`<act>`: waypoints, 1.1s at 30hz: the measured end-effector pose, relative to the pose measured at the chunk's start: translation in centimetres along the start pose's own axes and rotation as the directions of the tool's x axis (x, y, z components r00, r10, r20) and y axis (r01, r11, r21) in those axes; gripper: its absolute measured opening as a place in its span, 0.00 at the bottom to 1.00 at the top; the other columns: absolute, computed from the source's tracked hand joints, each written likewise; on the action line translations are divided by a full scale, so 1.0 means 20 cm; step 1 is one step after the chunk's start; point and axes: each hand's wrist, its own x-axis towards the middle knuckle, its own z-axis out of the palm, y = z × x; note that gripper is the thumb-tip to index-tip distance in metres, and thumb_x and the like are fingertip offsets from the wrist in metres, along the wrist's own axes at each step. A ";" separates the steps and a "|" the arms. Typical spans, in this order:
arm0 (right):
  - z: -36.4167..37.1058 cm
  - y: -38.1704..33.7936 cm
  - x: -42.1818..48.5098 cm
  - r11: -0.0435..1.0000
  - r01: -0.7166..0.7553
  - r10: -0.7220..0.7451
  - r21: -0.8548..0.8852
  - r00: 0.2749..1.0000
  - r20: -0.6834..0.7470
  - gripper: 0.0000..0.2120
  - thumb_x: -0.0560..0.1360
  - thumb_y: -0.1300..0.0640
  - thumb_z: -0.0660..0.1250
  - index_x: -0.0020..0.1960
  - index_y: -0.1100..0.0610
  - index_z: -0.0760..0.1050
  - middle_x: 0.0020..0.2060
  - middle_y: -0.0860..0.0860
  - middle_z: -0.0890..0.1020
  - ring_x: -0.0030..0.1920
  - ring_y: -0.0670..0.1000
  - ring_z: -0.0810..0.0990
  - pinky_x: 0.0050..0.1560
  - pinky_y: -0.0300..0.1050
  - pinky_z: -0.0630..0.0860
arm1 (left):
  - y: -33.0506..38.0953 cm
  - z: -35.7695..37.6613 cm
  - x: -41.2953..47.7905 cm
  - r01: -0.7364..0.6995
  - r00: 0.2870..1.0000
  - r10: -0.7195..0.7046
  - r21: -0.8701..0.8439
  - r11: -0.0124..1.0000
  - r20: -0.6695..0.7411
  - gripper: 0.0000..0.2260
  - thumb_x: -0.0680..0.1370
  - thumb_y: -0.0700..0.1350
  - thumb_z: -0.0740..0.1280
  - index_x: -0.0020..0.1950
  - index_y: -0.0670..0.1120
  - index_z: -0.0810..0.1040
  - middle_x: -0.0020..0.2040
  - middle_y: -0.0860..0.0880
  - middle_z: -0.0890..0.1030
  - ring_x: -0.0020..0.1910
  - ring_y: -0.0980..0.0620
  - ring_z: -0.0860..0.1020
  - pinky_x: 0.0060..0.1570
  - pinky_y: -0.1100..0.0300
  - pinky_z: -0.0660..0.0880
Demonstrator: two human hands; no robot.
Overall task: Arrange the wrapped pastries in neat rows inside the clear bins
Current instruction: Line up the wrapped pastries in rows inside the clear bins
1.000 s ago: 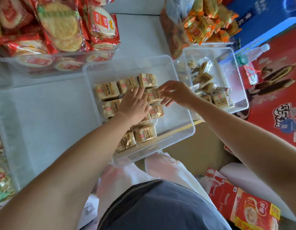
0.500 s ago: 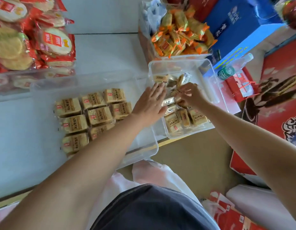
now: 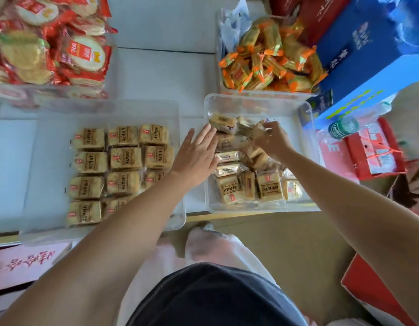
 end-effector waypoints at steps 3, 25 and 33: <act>-0.11 -0.01 -0.04 0.969 0.128 -0.139 0.213 0.990 0.039 0.26 0.67 0.61 0.76 0.60 0.57 0.68 0.48 0.49 0.78 0.53 0.56 0.78 0.51 0.57 0.78 | 0.04 -0.06 0.09 -0.009 0.984 -0.022 -0.173 0.985 -0.178 0.21 0.80 0.50 0.55 0.68 0.42 0.73 0.64 0.42 0.77 0.67 0.42 0.69 0.66 0.47 0.65; 0.21 -0.29 0.14 0.992 0.100 -0.094 -0.078 0.993 0.077 0.28 0.73 0.53 0.69 0.70 0.55 0.64 0.64 0.57 0.66 0.51 0.52 0.72 0.57 0.48 0.76 | -0.15 -0.22 0.07 0.375 0.679 -0.609 -0.907 -0.192 0.409 0.16 0.71 0.45 0.75 0.53 0.43 0.73 0.55 0.40 0.79 0.45 0.44 0.83 0.38 0.45 0.82; 0.19 -0.31 0.13 0.962 0.233 -0.233 -0.143 0.972 0.018 0.14 0.72 0.52 0.69 0.56 0.53 0.73 0.59 0.55 0.69 0.47 0.51 0.73 0.44 0.46 0.77 | -0.18 -0.21 0.07 0.355 0.705 -0.600 -0.920 -0.163 0.378 0.12 0.73 0.43 0.72 0.54 0.44 0.76 0.52 0.42 0.81 0.49 0.43 0.82 0.38 0.42 0.82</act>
